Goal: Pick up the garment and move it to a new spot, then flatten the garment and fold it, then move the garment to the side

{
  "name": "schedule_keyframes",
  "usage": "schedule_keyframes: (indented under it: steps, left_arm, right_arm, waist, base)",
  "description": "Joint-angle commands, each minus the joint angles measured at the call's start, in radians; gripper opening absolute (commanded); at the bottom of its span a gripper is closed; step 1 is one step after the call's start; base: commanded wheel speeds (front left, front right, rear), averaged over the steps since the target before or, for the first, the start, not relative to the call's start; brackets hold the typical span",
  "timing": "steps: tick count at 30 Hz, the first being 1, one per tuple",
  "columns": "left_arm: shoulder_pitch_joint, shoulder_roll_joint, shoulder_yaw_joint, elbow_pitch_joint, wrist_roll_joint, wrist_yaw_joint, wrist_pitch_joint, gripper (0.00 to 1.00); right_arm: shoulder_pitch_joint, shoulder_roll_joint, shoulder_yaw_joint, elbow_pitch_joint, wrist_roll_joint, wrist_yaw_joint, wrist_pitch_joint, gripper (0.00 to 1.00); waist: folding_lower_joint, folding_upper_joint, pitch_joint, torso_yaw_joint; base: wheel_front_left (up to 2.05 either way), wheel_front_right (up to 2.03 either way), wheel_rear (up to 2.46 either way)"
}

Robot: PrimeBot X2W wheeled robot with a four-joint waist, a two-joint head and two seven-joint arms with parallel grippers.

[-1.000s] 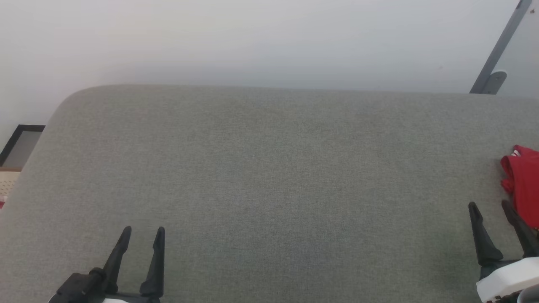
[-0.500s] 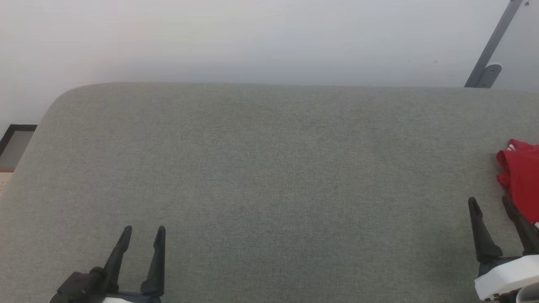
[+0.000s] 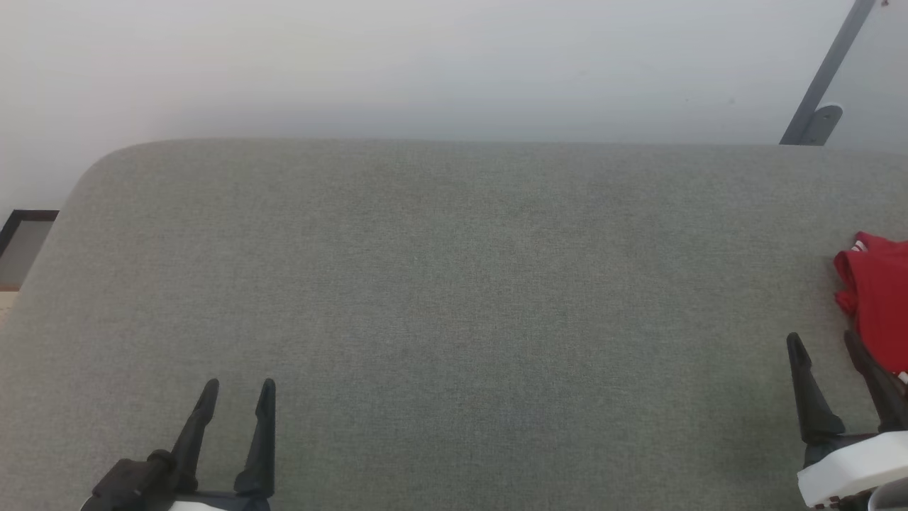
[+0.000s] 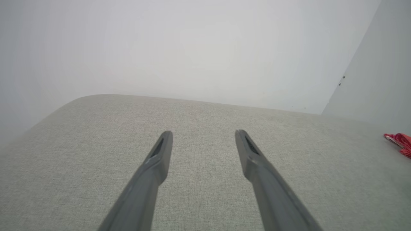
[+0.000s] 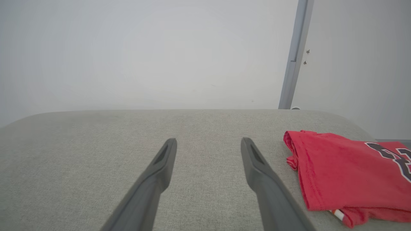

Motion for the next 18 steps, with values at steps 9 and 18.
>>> schedule_keyframes:
  steps: [9,18]
  left_arm:
    - [0.007,-0.019,0.003,0.035,-0.015,0.000,0.007,0.00]
    - [-0.024,-0.023,0.006,0.054,-0.182,0.001,0.046,0.00]
  right_arm:
    - [0.010,0.026,0.010,0.035,0.016,0.000,0.003,0.00]
    - [-0.011,0.053,0.003,0.046,0.166,0.000,0.039,0.00]
  waist:
    - [0.0000,0.0000,0.005,-0.004]
    - [0.0000,0.0000,0.003,-0.008]
  base:
    - [0.00,0.00,0.00]
    - [0.00,0.00,0.00]
